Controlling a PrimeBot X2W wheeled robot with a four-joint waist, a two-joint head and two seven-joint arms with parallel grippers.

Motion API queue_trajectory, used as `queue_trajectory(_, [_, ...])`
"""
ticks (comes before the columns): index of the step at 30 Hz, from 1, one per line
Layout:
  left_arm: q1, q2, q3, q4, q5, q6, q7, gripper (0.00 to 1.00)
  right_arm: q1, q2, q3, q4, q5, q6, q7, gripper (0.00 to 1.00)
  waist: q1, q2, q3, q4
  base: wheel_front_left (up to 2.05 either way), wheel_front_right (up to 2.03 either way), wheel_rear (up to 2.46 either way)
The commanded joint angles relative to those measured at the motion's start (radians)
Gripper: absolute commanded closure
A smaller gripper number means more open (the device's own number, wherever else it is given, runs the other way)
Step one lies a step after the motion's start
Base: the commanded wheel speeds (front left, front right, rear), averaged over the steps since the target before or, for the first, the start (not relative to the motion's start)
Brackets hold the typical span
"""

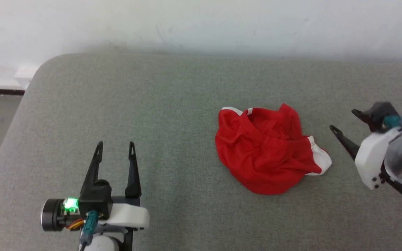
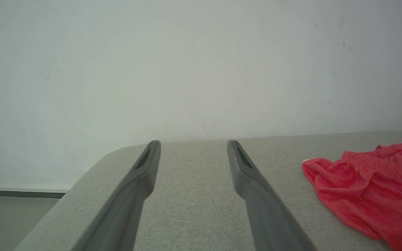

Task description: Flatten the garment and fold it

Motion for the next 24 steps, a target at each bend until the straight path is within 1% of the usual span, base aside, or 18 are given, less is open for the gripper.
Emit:
queue_trajectory(1, [-0.022,-0.007,0.002,-0.005,0.01,-0.007,-0.005,0.0,-0.037,0.0,0.03,0.009,0.066,-0.002,0.048,0.0,-0.0001,0.0,0.034,0.017,0.0,0.0,0.0])
queue_trajectory(5, [-0.049,-0.023,-0.007,-0.005,0.011,-0.014,-0.005,0.0,-0.128,-0.049,0.174,0.033,0.231,-0.002,0.236,0.0,-0.0001,0.0,0.083,0.043,0.0,0.0,0.0])
queue_trajectory(7, [-0.062,-0.03,-0.008,-0.007,0.011,-0.013,-0.005,0.0,-0.166,-0.048,0.206,0.053,0.326,-0.002,0.287,0.0,-0.0001,0.0,0.107,0.053,0.0,0.0,0.0])
queue_trajectory(9, [-0.075,-0.036,-0.012,-0.006,0.011,-0.016,-0.005,0.0,-0.201,-0.05,0.236,0.084,0.373,-0.002,0.312,0.0,-0.0001,0.0,0.129,0.066,0.0,0.0,0.0])
queue_trajectory(11, [-0.087,-0.041,-0.015,-0.004,0.011,-0.018,-0.005,0.0,-0.232,-0.055,0.281,0.122,0.376,-0.002,0.307,0.0,-0.0001,0.0,0.148,0.077,0.0,0.0,0.0])
queue_trajectory(14, [-0.104,-0.048,-0.019,0.003,0.01,-0.022,-0.005,0.0,-0.243,-0.028,0.316,0.198,0.427,-0.002,0.284,0.0,-0.0001,0.0,0.164,0.093,0.0,0.0,0.0])
queue_trajectory(17, [-0.112,-0.054,-0.019,0.008,0.009,-0.023,-0.005,0.0,-0.237,-0.013,0.379,0.252,0.453,-0.002,0.273,0.0,-0.0001,0.0,0.167,0.103,0.0,0.0,0.0])
queue_trajectory(20, [-0.11,-0.057,-0.015,0.013,0.008,-0.023,-0.005,0.0,-0.239,-0.004,0.423,0.281,0.477,-0.002,0.217,0.0,-0.0001,0.0,0.159,0.103,0.0,0.0,0.0])
queue_trajectory(21, [-0.107,-0.057,-0.012,0.016,0.008,-0.023,-0.005,0.0,-0.242,-0.005,0.437,0.285,0.48,-0.002,0.19,0.53,-0.0001,0.0,0.153,0.1,0.0,0.0,0.0])
queue_trajectory(22, [-0.102,-0.057,-0.01,0.018,0.008,-0.024,-0.005,0.0,-0.247,-0.009,0.45,0.286,0.479,-0.002,0.16,1.0,-0.0001,0.0,0.145,0.098,0.0,0.0,0.0])
queue_trajectory(24, [-0.092,-0.058,-0.004,0.023,0.008,-0.028,-0.005,0.0,-0.26,-0.023,0.47,0.28,0.476,-0.002,0.091,1.0,-0.0001,0.0,0.124,0.093,0.0,0.0,0.0])
